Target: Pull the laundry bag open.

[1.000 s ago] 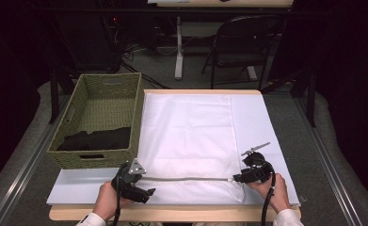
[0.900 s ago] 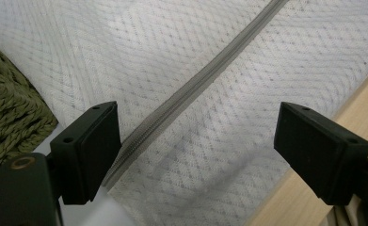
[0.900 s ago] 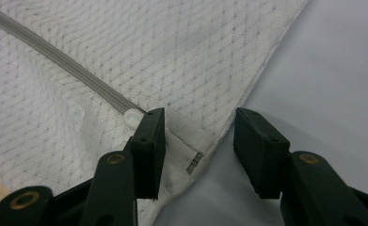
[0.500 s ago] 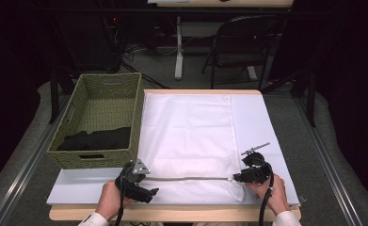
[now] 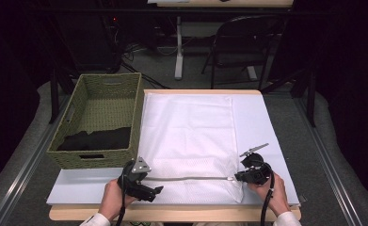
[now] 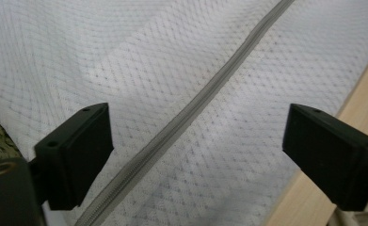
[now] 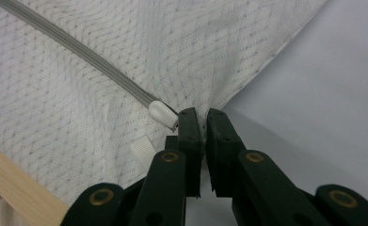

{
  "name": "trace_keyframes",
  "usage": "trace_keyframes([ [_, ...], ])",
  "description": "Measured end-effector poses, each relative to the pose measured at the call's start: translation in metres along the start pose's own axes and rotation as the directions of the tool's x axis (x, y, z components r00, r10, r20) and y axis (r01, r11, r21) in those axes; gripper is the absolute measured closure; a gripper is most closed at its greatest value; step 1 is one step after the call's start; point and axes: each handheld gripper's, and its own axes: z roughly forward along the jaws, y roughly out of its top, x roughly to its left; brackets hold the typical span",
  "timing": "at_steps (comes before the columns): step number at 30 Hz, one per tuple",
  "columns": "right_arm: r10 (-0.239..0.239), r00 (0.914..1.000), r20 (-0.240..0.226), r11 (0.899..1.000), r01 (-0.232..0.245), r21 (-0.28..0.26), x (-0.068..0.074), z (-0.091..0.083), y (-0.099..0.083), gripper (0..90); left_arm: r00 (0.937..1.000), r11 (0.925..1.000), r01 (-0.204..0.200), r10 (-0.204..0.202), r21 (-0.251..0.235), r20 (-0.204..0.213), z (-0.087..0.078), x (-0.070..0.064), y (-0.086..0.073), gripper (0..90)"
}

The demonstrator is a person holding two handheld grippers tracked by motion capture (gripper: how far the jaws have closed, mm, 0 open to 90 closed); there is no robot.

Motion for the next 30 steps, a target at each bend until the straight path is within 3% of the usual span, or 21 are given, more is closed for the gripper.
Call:
trace_keyframes([
  [6, -0.023, 0.9997, 0.004, 1.0, 0.023, -0.011, 0.004, -0.005, 0.0, 85.8, 0.9995, 0.9999, -0.006, 0.006, -0.015, 0.03, 0.002, -0.005, 0.007, 2.6],
  [11, -0.041, 0.9991, 0.014, 0.999, 0.041, -0.02, 0.008, -0.008, 0.0, 85.8, 0.9975, 0.9978, -0.056, 0.058, -0.034, 0.042, 0.004, -0.013, 0.013, 0.2],
  [16, -0.041, 0.999, 0.015, 0.999, 0.042, -0.01, 0.01, -0.009, 0.0, 85.8, 0.9939, 0.9975, -0.051, 0.056, -0.05, 0.095, 0.01, -0.017, 0.02, 1.9],
  [19, -0.059, 0.9981, 0.018, 0.998, 0.059, -0.003, 0.01, -0.009, 0.0, 85.8, 0.9938, 0.997, -0.048, 0.054, -0.06, 0.097, 0.012, -0.019, 0.023, 1.1],
  [24, -0.059, 0.9982, 0.012, 0.998, 0.059, -0.005, 0.01, -0.009, 0.0, 85.8, 0.9895, 0.9905, -0.07, 0.084, -0.118, 0.117, 0.015, -0.02, 0.031, 0.0],
  [25, -0.055, 0.9984, 0.007, 0.998, 0.055, -0.004, 0.011, -0.009, 0.0, 85.8, 0.9844, 0.9829, -0.072, 0.097, -0.169, 0.146, 0.018, -0.021, 0.033, 0.0],
  [30, -0.063, 0.998, 0.01, 0.998, 0.063, -0.002, 0.01, -0.009, -0.001, 85.8, 0.9841, 0.9846, -0.061, 0.087, -0.164, 0.155, 0.026, -0.024, 0.037, 0.0],
])
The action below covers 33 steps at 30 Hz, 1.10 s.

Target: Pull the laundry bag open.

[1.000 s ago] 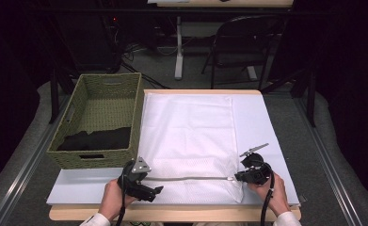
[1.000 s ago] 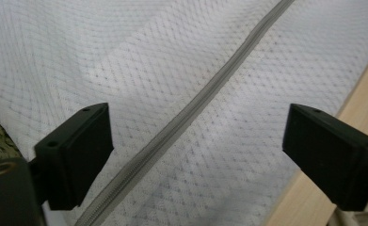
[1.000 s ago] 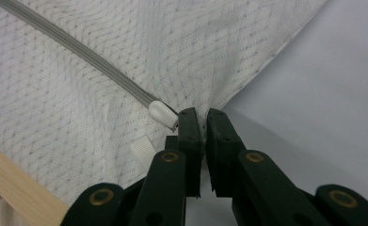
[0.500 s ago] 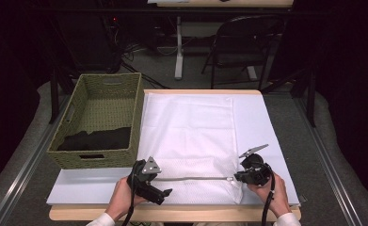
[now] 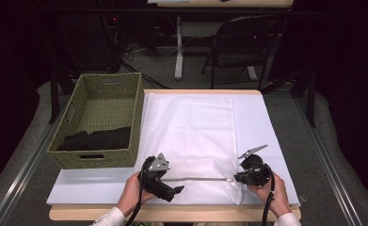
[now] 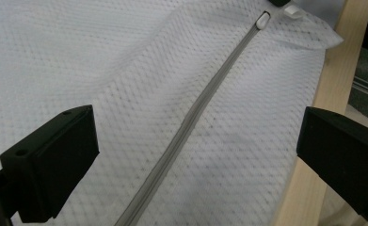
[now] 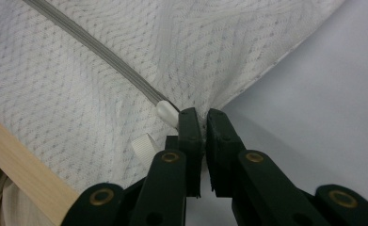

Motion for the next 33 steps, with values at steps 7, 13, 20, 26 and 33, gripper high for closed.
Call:
trace_keyframes([
  [7, -0.009, 1.0, 0.001, 1.0, 0.009, -0.002, 0.0, -0.001, 0.0, 85.8, 0.9985, 0.9981, 0.053, -0.053, 0.033, 0.013, 0.015, -0.001, 0.011, 0.0],
  [13, -0.003, 1.0, 0.008, 1.0, 0.003, -0.001, 0.003, -0.002, 0.0, 85.8, 0.9947, 0.9942, 0.056, -0.064, 0.091, 0.08, 0.032, -0.005, 0.02, 0.0],
  [20, -0.021, 0.9997, 0.009, 1.0, 0.021, -0.008, 0.003, -0.002, 0.0, 85.9, 0.9906, 0.995, 0.034, -0.046, 0.094, 0.128, 0.048, -0.011, 0.03, 0.2],
  [26, -0.024, 0.9997, 0.007, 1.0, 0.024, -0.014, 0.005, -0.004, 0.0, 85.9, 0.9953, 0.9955, 0.0, -0.009, 0.095, 0.097, 0.056, -0.018, 0.038, 8.2],
  [33, -0.04, 0.9991, 0.016, 0.999, 0.04, -0.023, 0.008, -0.006, 0.0, 85.9, 0.9939, 0.9949, -0.024, 0.013, 0.098, 0.11, 0.068, -0.026, 0.044, 21.1],
])
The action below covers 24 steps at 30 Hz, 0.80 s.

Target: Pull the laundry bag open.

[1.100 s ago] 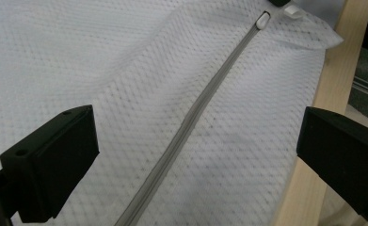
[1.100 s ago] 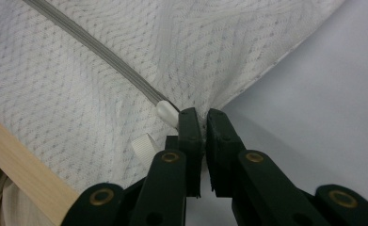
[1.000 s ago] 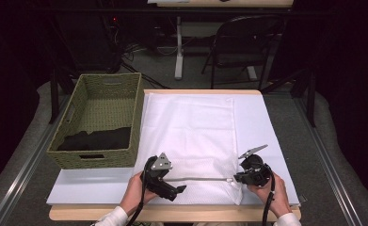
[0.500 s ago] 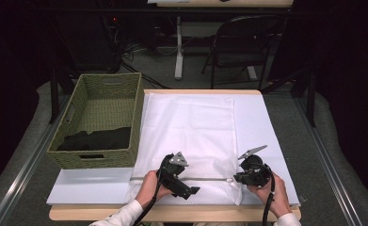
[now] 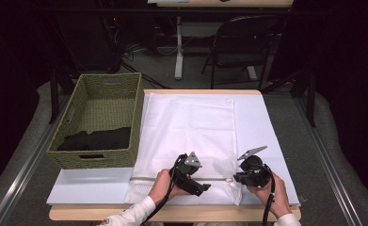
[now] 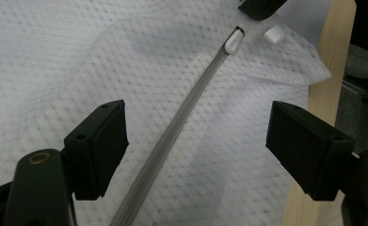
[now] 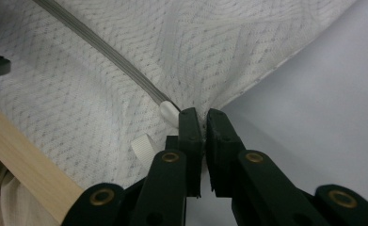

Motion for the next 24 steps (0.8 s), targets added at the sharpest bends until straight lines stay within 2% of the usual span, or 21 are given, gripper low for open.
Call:
trace_keyframes([
  [2, -0.007, 1.0, 0.003, 1.0, 0.007, -0.001, 0.0, -0.001, 0.0, 85.9, 0.9999, 0.9999, -0.011, 0.011, 0.003, -0.012, 0.003, -0.003, 0.002, 22.6],
  [3, -0.008, 1.0, 0.003, 1.0, 0.008, -0.001, 0.001, -0.001, 0.0, 86.0, 0.9999, 0.9999, -0.012, 0.012, 0.0, 0.005, 0.004, -0.003, 0.003, 23.8],
  [5, -0.01, 0.9999, 0.005, 1.0, 0.01, 0.001, 0.001, -0.001, 0.0, 86.0, 0.9999, 0.9999, -0.016, 0.016, -0.006, 0.003, 0.007, -0.006, 0.005, 27.1],
  [6, -0.012, 0.9999, 0.005, 1.0, 0.012, -0.001, 0.001, -0.001, 0.0, 86.0, 0.9996, 0.9996, -0.027, 0.027, 0.006, -0.009, 0.009, -0.007, 0.007, 29.1],
  [8, -0.013, 0.9999, 0.005, 1.0, 0.013, -0.007, 0.001, -0.002, 0.0, 86.0, 0.9994, 0.9995, -0.032, 0.033, -0.001, 0.01, 0.012, -0.008, 0.008, 31.8],
  [10, -0.011, 0.9999, 0.004, 1.0, 0.011, -0.008, 0.001, -0.002, 0.0, 86.0, 0.9992, 0.9992, -0.04, 0.04, 0.009, 0.002, 0.015, -0.01, 0.01, 34.9],
  [11, -0.002, 1.0, 0.005, 1.0, 0.002, -0.009, 0.002, -0.002, -0.001, 86.0, 0.9991, 0.9993, -0.037, 0.037, -0.001, 0.022, 0.017, -0.011, 0.011, 36.0],
  [13, -0.011, 0.9999, 0.008, 1.0, 0.011, -0.012, 0.002, -0.003, 0.0, 86.0, 0.999, 0.999, -0.043, 0.043, 0.012, 0.012, 0.02, -0.012, 0.012, 39.0],
  [14, -0.026, 0.9996, 0.009, 1.0, 0.026, -0.013, 0.001, -0.003, 0.0, 86.0, 0.9988, 0.9989, -0.045, 0.045, 0.011, 0.019, 0.023, -0.013, 0.013, 39.7],
  [15, -0.027, 0.9996, 0.006, 1.0, 0.027, -0.014, 0.002, -0.003, 0.0, 86.0, 0.9985, 0.9991, -0.043, 0.042, 0.003, 0.034, 0.024, -0.013, 0.014, 41.5],
  [17, -0.023, 0.9997, 0.007, 1.0, 0.023, -0.017, 0.003, -0.004, 0.0, 86.0, 0.9981, 0.9987, -0.05, 0.05, 0.005, 0.037, 0.028, -0.014, 0.016, 43.7],
  [23, -0.03, 0.9995, 0.003, 0.999, 0.03, -0.03, 0.003, -0.004, 0.0, 86.0, 0.9975, 0.9969, -0.066, 0.065, 0.042, 0.025, 0.034, -0.015, 0.023, 46.3],
  [24, -0.032, 0.9995, 0.003, 0.999, 0.032, -0.031, 0.004, -0.004, 0.0, 86.0, 0.9971, 0.9971, -0.066, 0.064, 0.039, 0.04, 0.036, -0.014, 0.024, 47.5],
])
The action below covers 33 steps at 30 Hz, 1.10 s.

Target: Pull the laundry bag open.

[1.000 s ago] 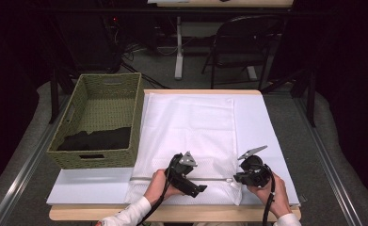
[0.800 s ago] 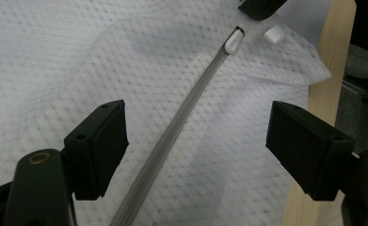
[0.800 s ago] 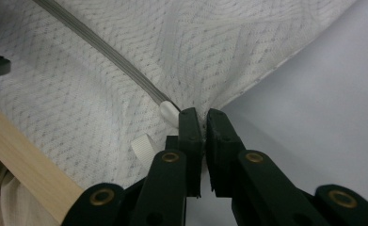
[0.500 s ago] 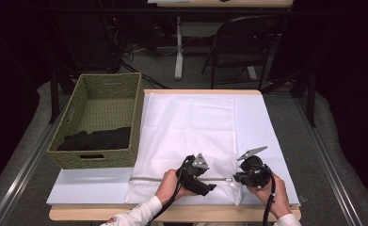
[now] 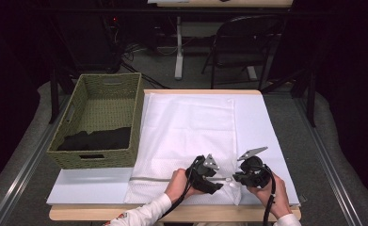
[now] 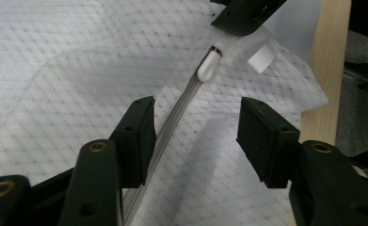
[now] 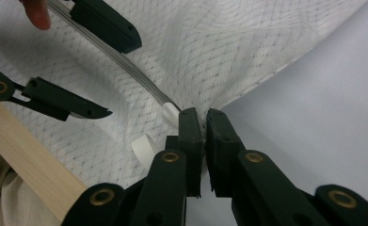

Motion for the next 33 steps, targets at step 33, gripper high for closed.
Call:
trace_keyframes([
  [33, -0.07, 0.9976, -0.003, 0.997, 0.07, -0.035, 0.011, -0.004, 0.003, 86.2, 0.999, 0.9997, -0.023, 0.023, 0.01, 0.038, 0.02, -0.007, 0.011, 76.4],
])
